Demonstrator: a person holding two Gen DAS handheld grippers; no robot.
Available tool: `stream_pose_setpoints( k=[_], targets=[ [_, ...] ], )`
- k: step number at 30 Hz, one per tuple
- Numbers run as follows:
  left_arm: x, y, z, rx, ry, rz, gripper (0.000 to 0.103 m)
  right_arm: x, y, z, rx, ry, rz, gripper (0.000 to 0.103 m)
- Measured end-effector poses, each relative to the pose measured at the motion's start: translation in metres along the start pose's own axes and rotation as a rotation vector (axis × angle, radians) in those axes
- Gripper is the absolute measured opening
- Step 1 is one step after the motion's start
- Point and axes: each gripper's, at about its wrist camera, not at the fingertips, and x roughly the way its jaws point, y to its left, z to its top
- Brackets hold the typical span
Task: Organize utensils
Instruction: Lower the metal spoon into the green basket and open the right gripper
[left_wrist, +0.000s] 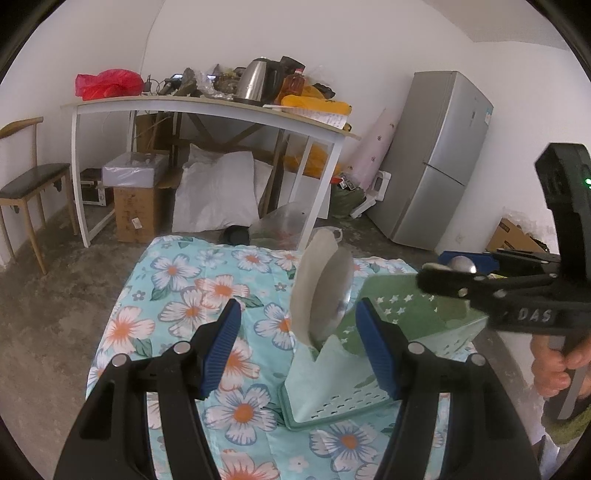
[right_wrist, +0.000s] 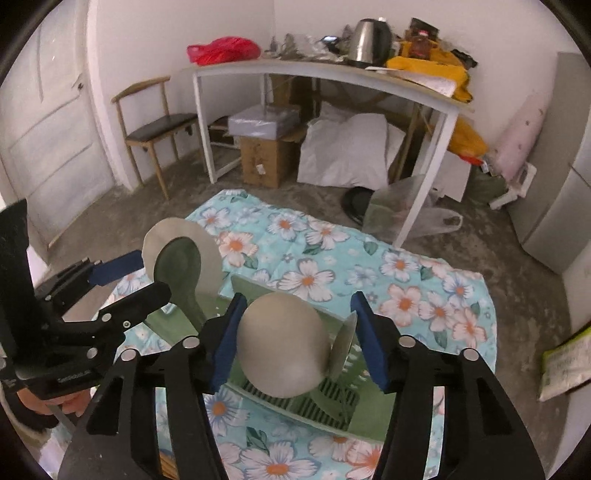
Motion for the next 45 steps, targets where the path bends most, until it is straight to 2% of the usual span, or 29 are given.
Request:
stream_pose_setpoints(
  k=[4,8,12,17,19,21,24,26,30,36,41,42,45],
  targets=[
    [0.0,0.001,-0.001,0.001,0.007,0.008,0.062,-0.011,-0.012,-0.004,0.054,-0.033,-0.008,0.044],
    [0.003,0.006,-0.003,-0.019,0.018,0.014,0.062,-0.023,-0.026,-0.011,0.122,-0.069,0.006,0.043],
    [0.005,0.008,-0.004,-0.035,0.023,0.012,0.063,-0.034,-0.03,-0.014,0.129,-0.112,0.02,0.034],
    [0.004,0.011,-0.003,-0.036,0.024,0.018,0.063,-0.036,-0.032,-0.019,0.145,-0.138,0.063,0.033],
    [0.004,0.011,-0.004,-0.032,0.022,0.026,0.063,-0.038,-0.034,-0.021,0.138,-0.17,0.085,0.033],
    [0.004,0.011,-0.005,-0.031,0.026,0.017,0.063,-0.032,-0.036,-0.023,0.133,-0.161,0.082,0.035],
    [0.004,0.008,-0.006,-0.015,0.024,0.023,0.064,-0.018,-0.037,-0.025,0.133,-0.101,-0.002,0.034],
    [0.005,0.008,-0.006,-0.011,0.025,0.029,0.064,-0.017,-0.038,-0.026,0.144,-0.098,-0.002,0.034],
    [0.004,0.006,-0.005,-0.01,0.023,0.029,0.064,-0.025,-0.038,-0.027,0.15,-0.135,-0.031,0.042],
    [0.004,0.007,-0.005,-0.012,0.025,0.027,0.064,-0.033,-0.036,-0.026,0.144,-0.183,-0.06,0.046],
    [0.004,0.007,-0.004,-0.01,0.023,0.028,0.064,-0.034,-0.041,-0.026,0.187,-0.214,-0.077,0.047],
    [0.004,0.007,-0.004,-0.011,0.024,0.028,0.064,-0.032,-0.043,-0.026,0.194,-0.211,-0.076,0.044],
    [0.004,0.007,-0.004,-0.012,0.023,0.028,0.064,-0.026,-0.044,-0.025,0.202,-0.188,-0.088,0.011]
  ],
)
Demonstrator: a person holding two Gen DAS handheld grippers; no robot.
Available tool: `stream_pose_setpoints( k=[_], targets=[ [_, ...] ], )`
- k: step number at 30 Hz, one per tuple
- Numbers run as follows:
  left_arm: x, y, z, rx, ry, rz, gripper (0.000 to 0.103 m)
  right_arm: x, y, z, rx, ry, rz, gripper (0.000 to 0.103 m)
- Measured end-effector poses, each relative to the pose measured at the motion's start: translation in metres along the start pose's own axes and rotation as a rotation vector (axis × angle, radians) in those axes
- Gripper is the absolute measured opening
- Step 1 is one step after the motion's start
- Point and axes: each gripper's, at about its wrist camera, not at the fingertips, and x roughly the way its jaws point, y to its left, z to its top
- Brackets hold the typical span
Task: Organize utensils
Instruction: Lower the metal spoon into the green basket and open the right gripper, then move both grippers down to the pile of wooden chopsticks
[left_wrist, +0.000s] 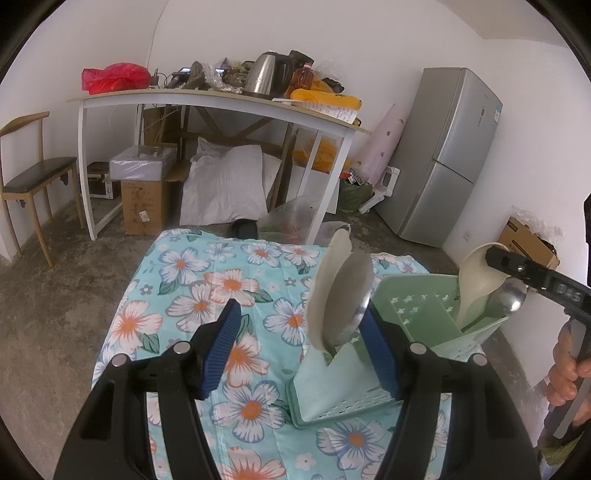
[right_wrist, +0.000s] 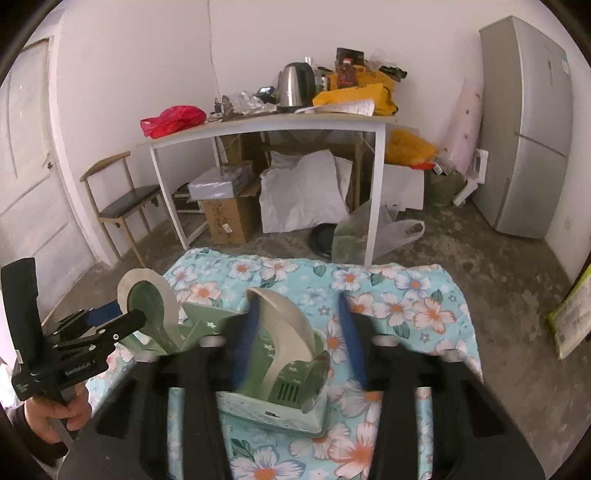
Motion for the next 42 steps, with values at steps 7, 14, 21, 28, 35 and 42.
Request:
stream_pose_setpoints(
  k=[7,14,21,28,35,42],
  targets=[
    [0.0,0.0,0.001,0.001,0.0,-0.001,0.064,-0.012,0.004,0.001,-0.053,-0.068,0.024,0.008],
    [0.0,-0.001,0.002,-0.004,0.0,-0.001,0.064,0.016,0.001,-0.003,-0.092,0.093,-0.029,0.011],
    [-0.001,0.0,0.003,-0.002,0.0,-0.002,0.064,-0.004,-0.002,-0.003,-0.07,0.049,0.01,0.04],
    [-0.007,0.002,0.003,-0.007,-0.019,-0.017,0.064,-0.034,-0.01,-0.004,-0.019,-0.043,0.112,0.047],
    [-0.028,0.004,0.001,0.005,-0.061,-0.058,0.064,-0.076,-0.032,-0.026,0.123,-0.11,0.18,0.049],
    [-0.075,0.004,-0.017,0.026,-0.129,-0.084,0.065,-0.103,-0.042,-0.073,0.255,-0.08,0.185,0.049]
  ],
)
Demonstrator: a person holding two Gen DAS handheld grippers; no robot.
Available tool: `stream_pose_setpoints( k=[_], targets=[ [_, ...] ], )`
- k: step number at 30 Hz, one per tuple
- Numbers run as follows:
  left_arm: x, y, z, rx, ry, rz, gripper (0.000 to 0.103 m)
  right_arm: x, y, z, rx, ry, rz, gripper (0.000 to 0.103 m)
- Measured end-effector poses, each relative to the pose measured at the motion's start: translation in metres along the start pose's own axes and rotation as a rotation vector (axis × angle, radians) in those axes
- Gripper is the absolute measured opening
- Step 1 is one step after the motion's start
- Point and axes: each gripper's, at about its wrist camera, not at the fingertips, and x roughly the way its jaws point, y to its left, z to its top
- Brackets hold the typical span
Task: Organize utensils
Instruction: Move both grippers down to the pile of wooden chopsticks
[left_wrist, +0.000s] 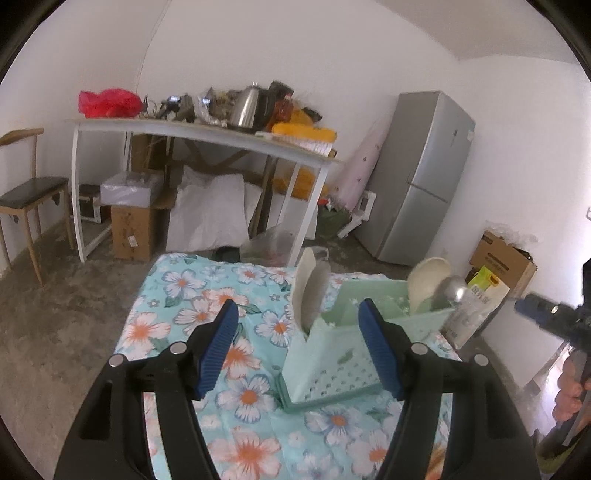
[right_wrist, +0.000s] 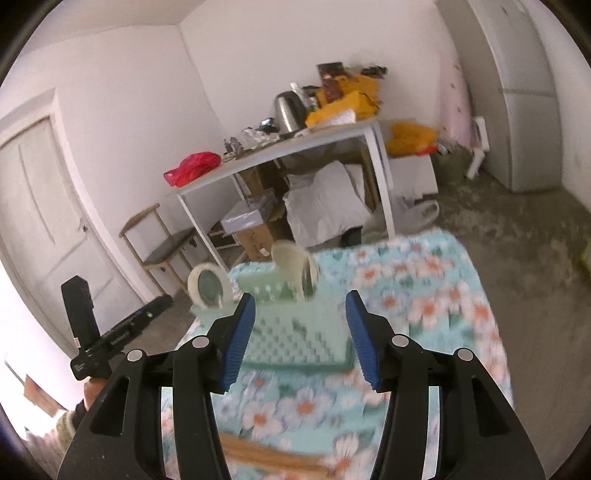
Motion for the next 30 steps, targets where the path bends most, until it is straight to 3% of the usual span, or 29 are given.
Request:
stream_pose_setpoints(
  k=[5,9,14,18,24,30],
  targets=[
    [-0.034,-0.004,-0.03,0.028,0.062,0.023,0.065,0.0,-0.005,-0.051,0.055,0.092,-0.04,0.05],
    [-0.035,-0.02,-0.07,0.07,0.221,0.008,0.065,0.02,0.004,-0.097,0.083,0.203,-0.027,0.05],
    [-0.013,-0.052,-0.127,0.21,0.402,0.036,0.063,0.059,0.033,-0.124,0.016,0.266,-0.016,0.038],
    [-0.018,-0.067,-0.151,0.299,0.414,0.075,0.061,0.076,0.045,-0.143,-0.097,0.301,-0.08,0.034],
    [-0.037,-0.072,-0.168,0.337,0.434,0.064,0.061,0.055,0.037,-0.171,-0.1,0.287,-0.032,0.034],
    [-0.045,-0.084,-0.178,0.404,0.415,0.089,0.061,0.041,0.032,-0.177,-0.061,0.277,-0.007,0.034]
  ],
)
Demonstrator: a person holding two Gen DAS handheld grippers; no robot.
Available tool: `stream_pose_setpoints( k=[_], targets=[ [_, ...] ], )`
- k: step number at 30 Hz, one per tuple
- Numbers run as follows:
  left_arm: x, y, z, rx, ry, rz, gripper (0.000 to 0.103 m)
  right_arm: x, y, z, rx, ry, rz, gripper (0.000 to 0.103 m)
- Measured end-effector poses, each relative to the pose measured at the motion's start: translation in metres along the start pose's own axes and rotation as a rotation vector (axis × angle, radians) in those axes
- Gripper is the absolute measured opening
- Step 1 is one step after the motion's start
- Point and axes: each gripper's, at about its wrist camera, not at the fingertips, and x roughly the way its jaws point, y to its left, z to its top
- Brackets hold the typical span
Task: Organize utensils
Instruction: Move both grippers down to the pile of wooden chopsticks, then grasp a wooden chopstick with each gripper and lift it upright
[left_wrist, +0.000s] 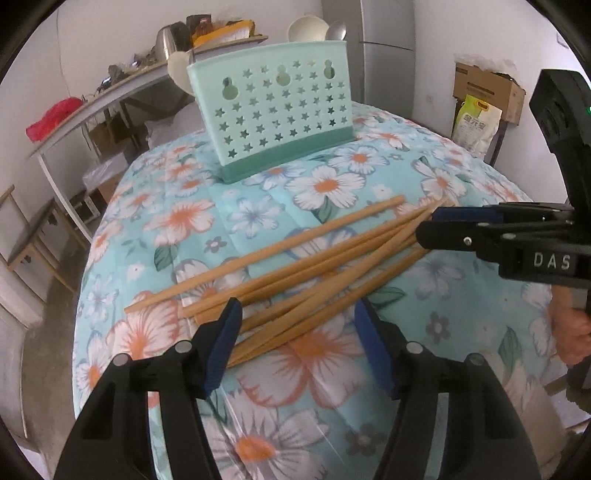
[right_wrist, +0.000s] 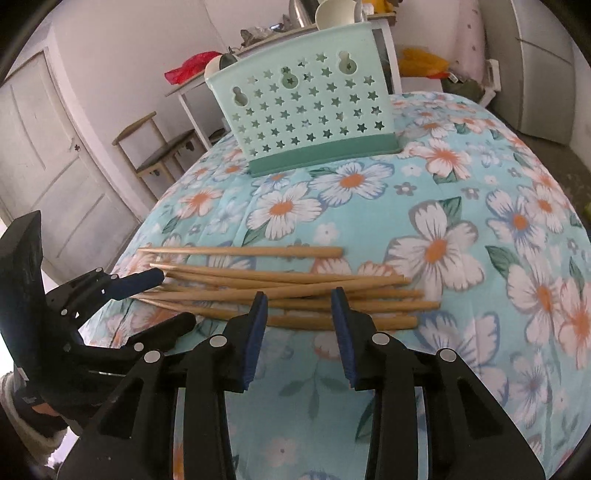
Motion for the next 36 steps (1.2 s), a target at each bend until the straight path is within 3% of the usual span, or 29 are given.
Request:
stream_pose_setpoints(
  k=[3,10,20,28,36],
  targets=[
    [-0.011,0.003,0.0,-0.019,-0.017,-0.033,0.061,-0.007,-0.005,0.001,0.048,-0.001,0.044,0.034],
    [-0.038,-0.004,0.0,0.004,-0.084,-0.053,0.061,-0.037,-0.034,-0.008,0.146,-0.032,0.013,0.036],
    [-0.02,-0.002,0.039,0.067,-0.108,-0.077,0.057,-0.028,-0.067,-0.008,0.234,-0.019,0.009,0.036],
    [0.032,-0.007,0.077,0.176,0.053,-0.21,0.035,-0.021,-0.071,-0.003,0.236,0.007,0.024,0.036],
    [0.067,-0.029,0.085,0.327,0.183,-0.228,0.026,-0.021,-0.075,-0.005,0.29,0.023,0.038,0.036]
  ],
)
